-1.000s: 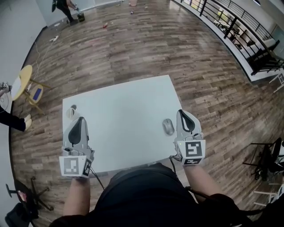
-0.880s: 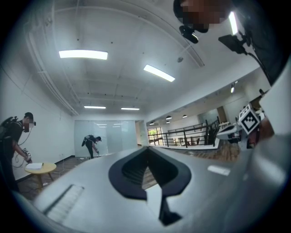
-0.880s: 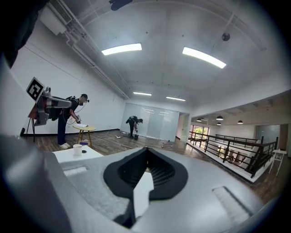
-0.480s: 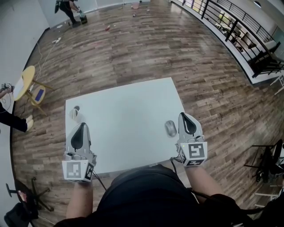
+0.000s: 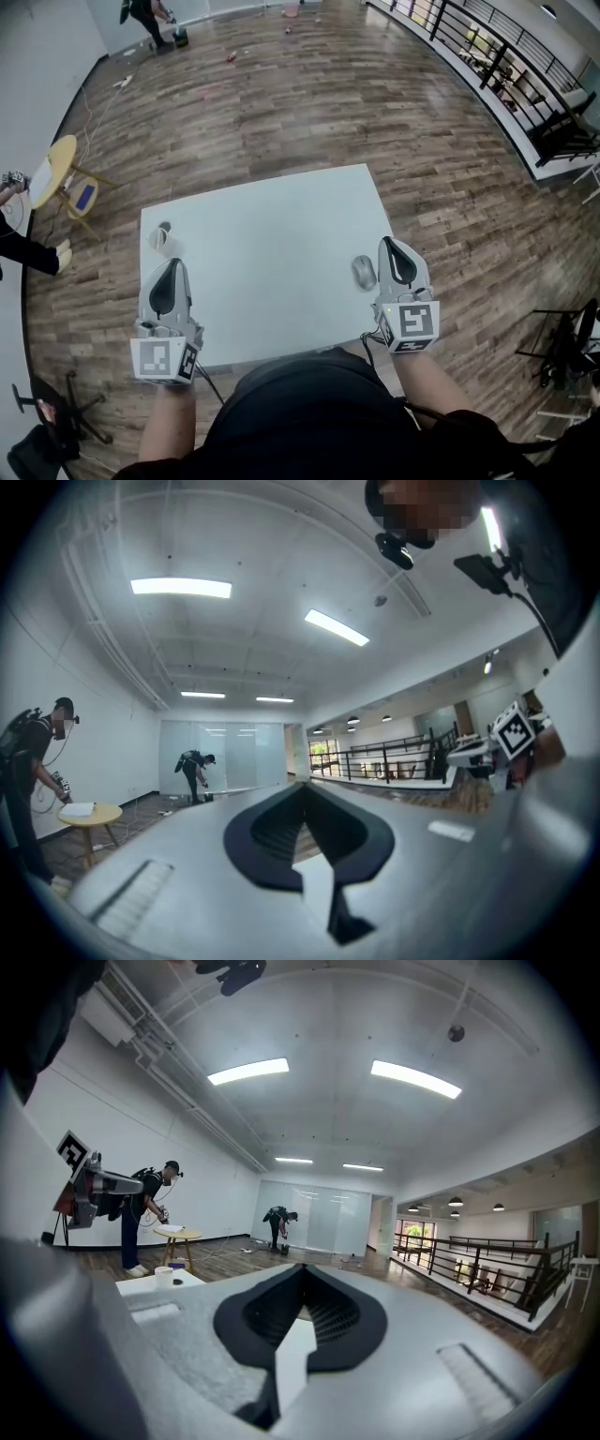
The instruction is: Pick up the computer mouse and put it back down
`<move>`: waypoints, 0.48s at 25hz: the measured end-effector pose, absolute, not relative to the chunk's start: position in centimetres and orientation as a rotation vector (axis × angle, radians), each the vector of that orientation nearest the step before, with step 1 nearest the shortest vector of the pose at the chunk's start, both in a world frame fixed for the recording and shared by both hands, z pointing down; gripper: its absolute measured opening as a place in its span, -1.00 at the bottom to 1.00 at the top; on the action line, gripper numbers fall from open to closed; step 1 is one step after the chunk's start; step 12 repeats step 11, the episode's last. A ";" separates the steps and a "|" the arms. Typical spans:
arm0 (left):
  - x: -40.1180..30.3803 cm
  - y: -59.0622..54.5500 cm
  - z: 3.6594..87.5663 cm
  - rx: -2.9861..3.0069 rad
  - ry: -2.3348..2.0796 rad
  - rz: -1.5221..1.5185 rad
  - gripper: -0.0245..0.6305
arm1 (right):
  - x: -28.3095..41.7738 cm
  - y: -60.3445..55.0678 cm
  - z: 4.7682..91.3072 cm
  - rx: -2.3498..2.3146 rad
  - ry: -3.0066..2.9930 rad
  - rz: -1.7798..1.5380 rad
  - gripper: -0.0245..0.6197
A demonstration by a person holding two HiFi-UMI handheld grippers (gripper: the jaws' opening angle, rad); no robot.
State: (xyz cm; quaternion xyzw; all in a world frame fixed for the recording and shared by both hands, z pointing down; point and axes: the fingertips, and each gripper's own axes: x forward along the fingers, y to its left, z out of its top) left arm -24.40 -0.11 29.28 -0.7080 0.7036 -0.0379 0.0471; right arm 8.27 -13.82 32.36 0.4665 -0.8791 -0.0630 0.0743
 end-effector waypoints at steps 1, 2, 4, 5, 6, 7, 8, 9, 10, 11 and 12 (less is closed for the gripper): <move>-24.4 -0.2 29.3 -2.161 2.145 -0.116 -0.92 | 8.2 -13.7 32.2 1.396 -2.638 -0.206 -0.92; -24.3 -0.2 29.2 -2.162 2.144 -0.116 -0.92 | 8.1 -13.6 32.0 1.392 -2.641 -0.215 -0.92; -24.2 -0.3 29.1 -2.162 2.142 -0.115 -0.92 | 8.0 -13.7 31.7 1.390 -2.650 -0.204 -0.92; -24.3 -0.3 29.0 -2.163 2.142 -0.116 -0.92 | 8.0 -13.8 31.7 1.393 -2.654 -0.189 -0.92; -24.3 -0.4 29.0 -2.164 2.141 -0.118 -0.92 | 8.1 -14.0 31.8 1.396 -2.655 -0.176 -0.92; -24.2 -0.5 29.0 -2.165 2.138 -0.119 -0.92 | 8.1 -14.1 31.9 1.398 -2.653 -0.169 -0.92; -24.1 -0.6 28.9 -2.167 2.134 -0.121 -0.92 | 8.2 -14.2 32.0 1.401 -2.649 -0.166 -0.92; -24.1 -0.7 28.8 -2.168 2.129 -0.124 -0.92 | 8.3 -14.3 32.1 1.404 -2.645 -0.165 -0.92; -24.0 -0.7 28.8 -2.168 2.125 -0.126 -0.92 | 8.4 -14.4 32.2 1.406 -2.642 -0.166 -0.92; -24.0 -0.8 28.7 -2.168 2.121 -0.128 -0.92 | 8.4 -14.4 32.2 1.407 -2.639 -0.167 -0.92; -24.0 -0.8 28.7 -2.168 2.121 -0.128 -0.92 | 8.4 -14.4 32.2 1.407 -2.639 -0.167 -0.92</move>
